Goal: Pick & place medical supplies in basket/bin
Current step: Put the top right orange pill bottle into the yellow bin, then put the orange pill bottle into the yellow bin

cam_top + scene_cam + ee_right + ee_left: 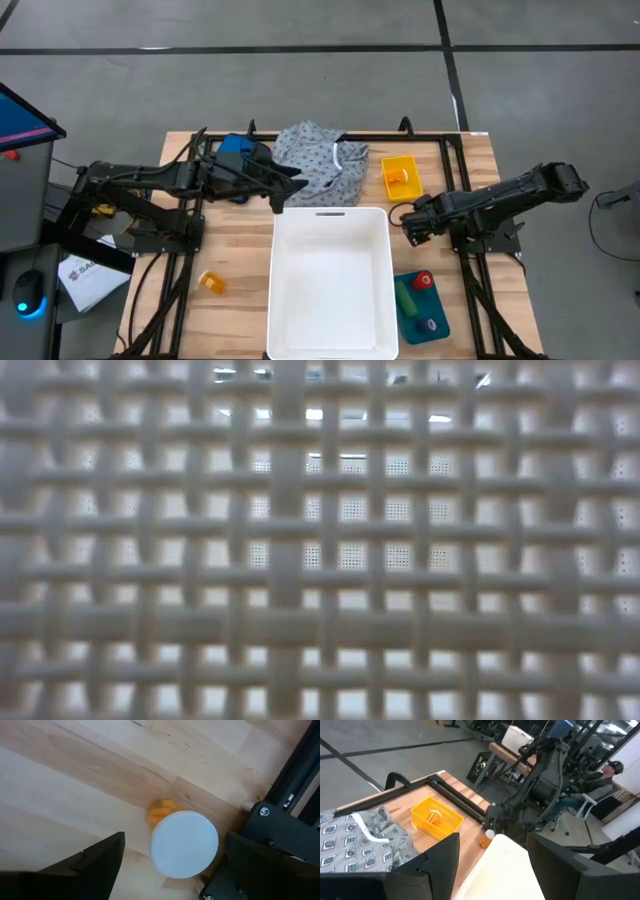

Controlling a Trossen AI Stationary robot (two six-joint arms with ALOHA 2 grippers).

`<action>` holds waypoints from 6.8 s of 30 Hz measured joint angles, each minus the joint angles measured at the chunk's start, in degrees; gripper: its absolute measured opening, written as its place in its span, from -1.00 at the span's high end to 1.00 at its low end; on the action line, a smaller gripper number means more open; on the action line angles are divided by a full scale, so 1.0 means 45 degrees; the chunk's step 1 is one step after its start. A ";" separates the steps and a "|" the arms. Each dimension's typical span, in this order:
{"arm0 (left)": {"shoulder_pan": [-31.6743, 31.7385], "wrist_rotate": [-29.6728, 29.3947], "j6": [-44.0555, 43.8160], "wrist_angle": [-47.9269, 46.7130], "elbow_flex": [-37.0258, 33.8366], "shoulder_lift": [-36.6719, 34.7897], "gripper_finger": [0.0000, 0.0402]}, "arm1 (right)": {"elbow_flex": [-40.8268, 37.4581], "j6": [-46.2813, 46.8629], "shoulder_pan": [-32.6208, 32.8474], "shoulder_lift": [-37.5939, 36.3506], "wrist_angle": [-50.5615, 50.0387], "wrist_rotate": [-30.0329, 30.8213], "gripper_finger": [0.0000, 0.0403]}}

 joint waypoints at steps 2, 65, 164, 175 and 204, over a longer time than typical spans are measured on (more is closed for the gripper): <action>0.0000 -0.0003 0.0000 0.0038 0.0000 -0.0002 -0.11 | 0.0000 0.0000 -0.0097 0.0003 0.0000 0.0000 -0.66; -0.0073 0.0001 0.0005 0.0006 0.0005 -0.0123 -0.11 | 0.0054 -0.0097 -0.0322 0.1569 0.0807 -0.0587 -0.16; -0.6988 0.6052 0.1060 -1.4404 0.0005 0.1289 -0.38 | 0.3453 -0.2106 -0.6831 -0.3771 0.2465 0.0991 -0.25; -0.9299 0.6062 -0.0665 -1.0113 -0.3073 0.1535 -0.40 | 0.3453 -0.2297 -0.6831 -0.3764 0.2664 0.0991 -0.25; -0.9807 0.5691 0.0312 -0.7198 -0.6827 0.1572 -0.40 | 0.3453 -0.2482 -0.6831 -0.3769 0.2720 0.0943 -0.25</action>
